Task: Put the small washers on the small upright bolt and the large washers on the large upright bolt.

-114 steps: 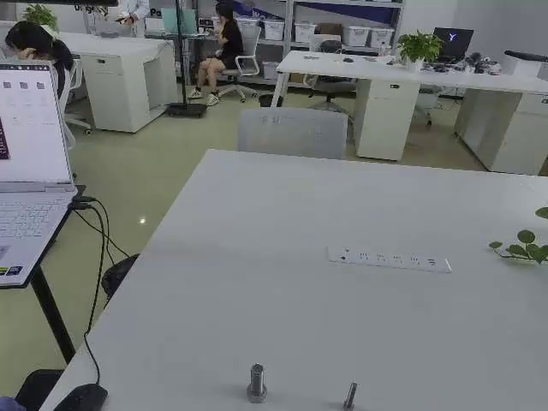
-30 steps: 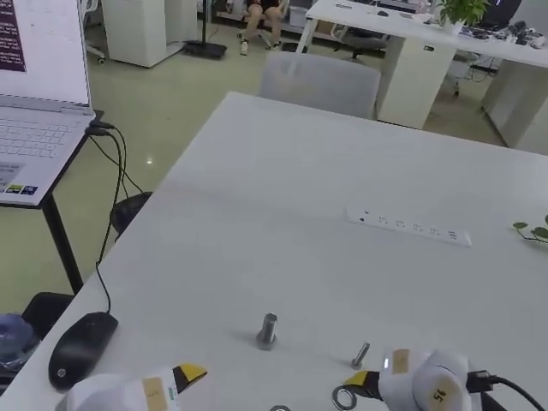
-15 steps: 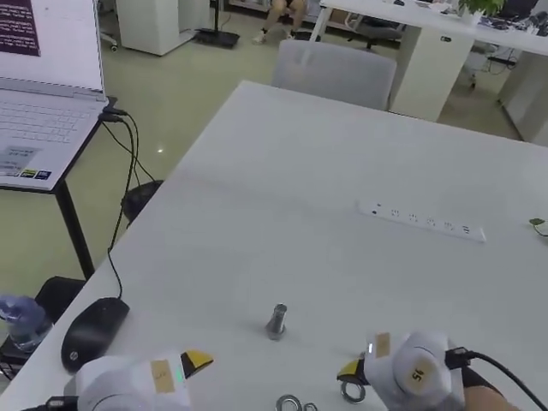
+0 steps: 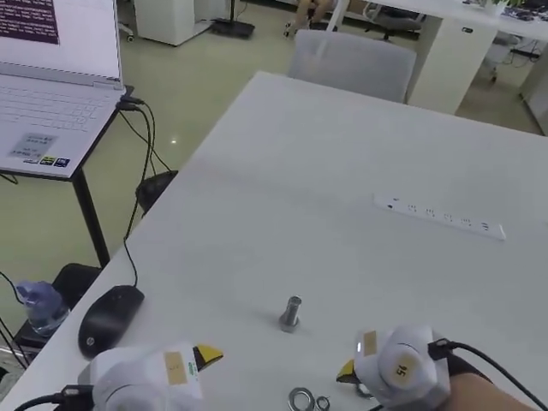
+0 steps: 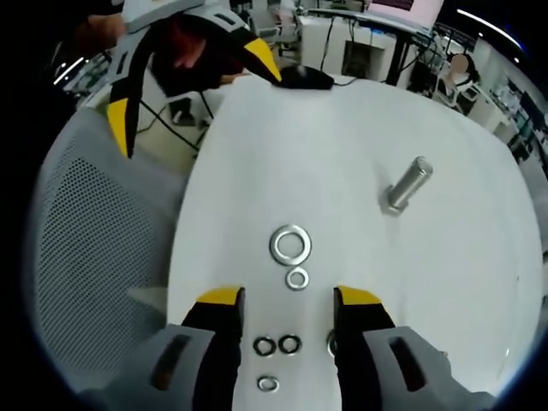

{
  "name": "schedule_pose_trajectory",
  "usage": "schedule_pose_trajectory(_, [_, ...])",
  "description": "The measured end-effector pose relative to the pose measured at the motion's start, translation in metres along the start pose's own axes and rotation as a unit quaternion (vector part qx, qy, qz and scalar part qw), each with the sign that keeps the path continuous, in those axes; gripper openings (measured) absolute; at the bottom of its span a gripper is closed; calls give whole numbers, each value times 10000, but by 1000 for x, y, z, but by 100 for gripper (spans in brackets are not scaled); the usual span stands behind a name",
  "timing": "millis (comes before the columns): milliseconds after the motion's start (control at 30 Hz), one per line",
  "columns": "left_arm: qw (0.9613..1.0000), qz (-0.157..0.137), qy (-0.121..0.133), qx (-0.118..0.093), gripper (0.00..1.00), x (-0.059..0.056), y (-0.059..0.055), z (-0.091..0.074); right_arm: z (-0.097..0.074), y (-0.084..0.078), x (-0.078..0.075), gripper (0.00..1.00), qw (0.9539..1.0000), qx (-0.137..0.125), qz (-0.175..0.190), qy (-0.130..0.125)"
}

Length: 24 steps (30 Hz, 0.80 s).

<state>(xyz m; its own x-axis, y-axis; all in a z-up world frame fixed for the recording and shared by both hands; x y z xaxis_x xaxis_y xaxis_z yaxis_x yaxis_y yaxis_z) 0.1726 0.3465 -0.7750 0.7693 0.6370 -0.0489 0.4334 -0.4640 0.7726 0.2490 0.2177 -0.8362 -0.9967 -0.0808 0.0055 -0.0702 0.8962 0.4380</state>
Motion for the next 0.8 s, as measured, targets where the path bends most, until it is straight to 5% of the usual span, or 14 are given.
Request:
schedule_pose_trajectory(400, [9999,-85,44,63,82,-1,-9,-7,11,4,0,34,9996,130,-218,75])
schedule_pose_trajectory(800, [9998,-59,163,9,82,5,-7,-10,16,3,-2,29,9992,292,-271,67])
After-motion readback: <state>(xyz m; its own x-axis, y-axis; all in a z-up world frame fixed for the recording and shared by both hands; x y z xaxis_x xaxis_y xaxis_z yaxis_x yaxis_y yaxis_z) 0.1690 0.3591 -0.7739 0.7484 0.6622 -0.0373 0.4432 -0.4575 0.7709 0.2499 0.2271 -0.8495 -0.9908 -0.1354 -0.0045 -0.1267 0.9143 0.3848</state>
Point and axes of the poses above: the centre of the closed fingertips' face, and the gripper's own axes: z roughly forward along the fingers, x roughly to its left, y roughly out of its top, the point moved 3 cm from there along -z, roughly backward along the fingers, and after that the axes turned 1 degree about -z, right-handed, at the moved point
